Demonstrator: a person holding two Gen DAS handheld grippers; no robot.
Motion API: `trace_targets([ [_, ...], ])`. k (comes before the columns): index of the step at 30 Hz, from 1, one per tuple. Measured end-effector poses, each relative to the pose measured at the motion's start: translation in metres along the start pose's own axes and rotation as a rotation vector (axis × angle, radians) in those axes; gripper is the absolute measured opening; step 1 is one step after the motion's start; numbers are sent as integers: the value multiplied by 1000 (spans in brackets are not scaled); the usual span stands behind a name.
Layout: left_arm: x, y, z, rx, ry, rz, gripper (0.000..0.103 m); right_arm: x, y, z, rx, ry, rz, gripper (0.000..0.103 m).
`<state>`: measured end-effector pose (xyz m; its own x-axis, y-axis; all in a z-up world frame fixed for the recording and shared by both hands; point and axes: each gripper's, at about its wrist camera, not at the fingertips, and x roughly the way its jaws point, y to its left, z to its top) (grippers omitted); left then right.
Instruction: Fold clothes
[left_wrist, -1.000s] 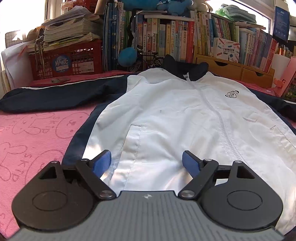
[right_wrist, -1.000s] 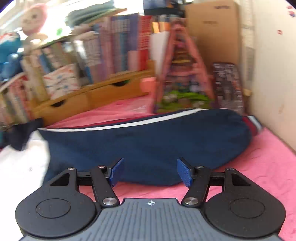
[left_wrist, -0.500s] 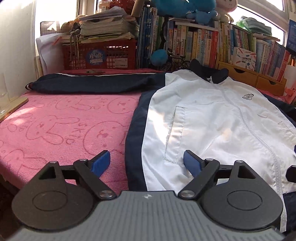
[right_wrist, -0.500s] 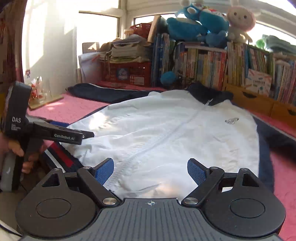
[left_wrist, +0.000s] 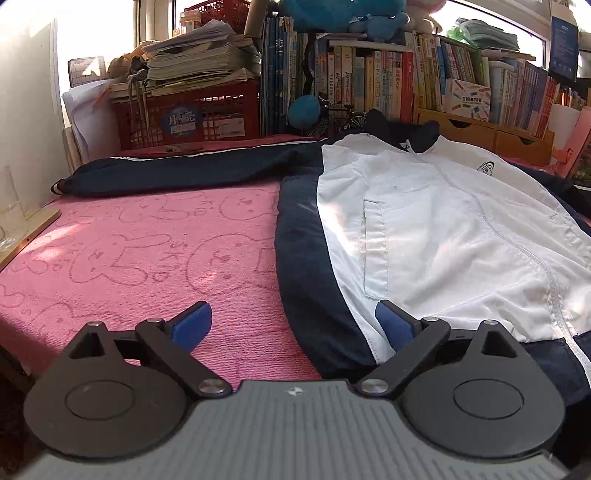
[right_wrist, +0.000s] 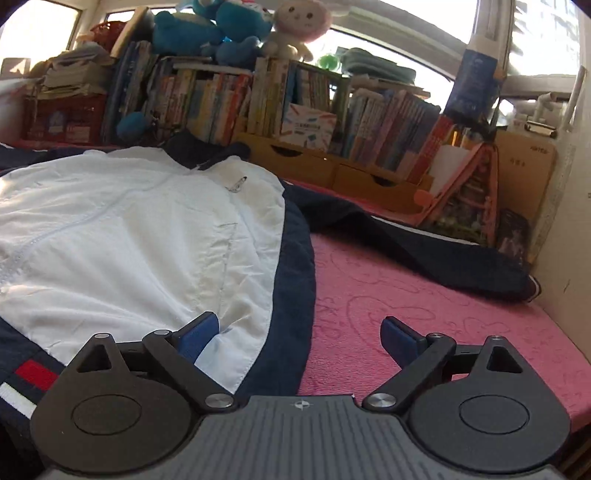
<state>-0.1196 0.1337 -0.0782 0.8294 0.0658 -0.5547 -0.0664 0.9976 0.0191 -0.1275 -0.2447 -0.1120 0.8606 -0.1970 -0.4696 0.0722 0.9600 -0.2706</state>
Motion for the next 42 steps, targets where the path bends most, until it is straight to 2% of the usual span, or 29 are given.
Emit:
trace_targets([
  [2,-9,9,12,-19,-31,-9,96,2,-13,7,18,47,-36,90],
  [3,-9,10,21,-22,-51,-18,96,1,-23,14,65,49,-10,89],
  [7,15,0,65,-30,-137,-80,96,14,-45,58,252,17,156,89],
  [9,37,-12,87,-41,-166,-124,91,35,-36,85,269,10,237,89],
  [10,54,-21,96,-48,-163,-141,88,47,-28,99,262,10,272,89],
  [11,73,-31,105,-56,-154,-154,75,60,-20,113,254,10,307,88],
  [12,91,-40,112,-58,-142,-154,59,74,-8,126,226,12,321,82],
  [13,110,-50,117,-58,-128,-146,54,90,11,139,162,19,295,69],
  [15,145,-67,123,-46,-84,-130,52,122,48,156,54,39,285,55],
  [16,162,-74,125,-32,-57,-130,52,138,64,162,17,54,300,51],
  [18,194,-86,125,18,-11,-103,52,169,81,168,12,108,361,47],
  [20,219,-91,124,102,26,-36,52,200,89,169,31,155,370,45],
  [22,236,-82,128,126,53,2,56,228,86,166,7,150,278,45],
  [25,253,-70,133,223,42,134,58,264,63,163,-76,102,69,45],
  [27,261,-59,138,217,44,174,69,293,39,160,-118,102,-70,46],
  [30,267,-45,145,145,62,164,74,338,-6,154,-119,200,-329,46],
  [31,267,-43,145,134,65,157,75,350,-16,155,-132,250,-420,43],
  [32,267,-42,145,128,67,154,75,354,-26,158,-109,282,-455,41],
  [34,267,-42,146,128,67,154,75,343,-42,168,42,267,-368,38],
  [37,267,-46,146,154,62,173,75,318,-24,195,174,151,-122,39],
  [38,267,-48,145,167,59,181,75,312,-13,205,207,119,-5,39],
  [39,267,-49,145,180,56,191,75,313,3,215,235,115,169,44],
  [40,267,-52,144,193,53,200,75,318,18,221,262,137,316,48],
  [42,267,-55,144,211,50,214,75,325,49,225,313,194,522,49],
])
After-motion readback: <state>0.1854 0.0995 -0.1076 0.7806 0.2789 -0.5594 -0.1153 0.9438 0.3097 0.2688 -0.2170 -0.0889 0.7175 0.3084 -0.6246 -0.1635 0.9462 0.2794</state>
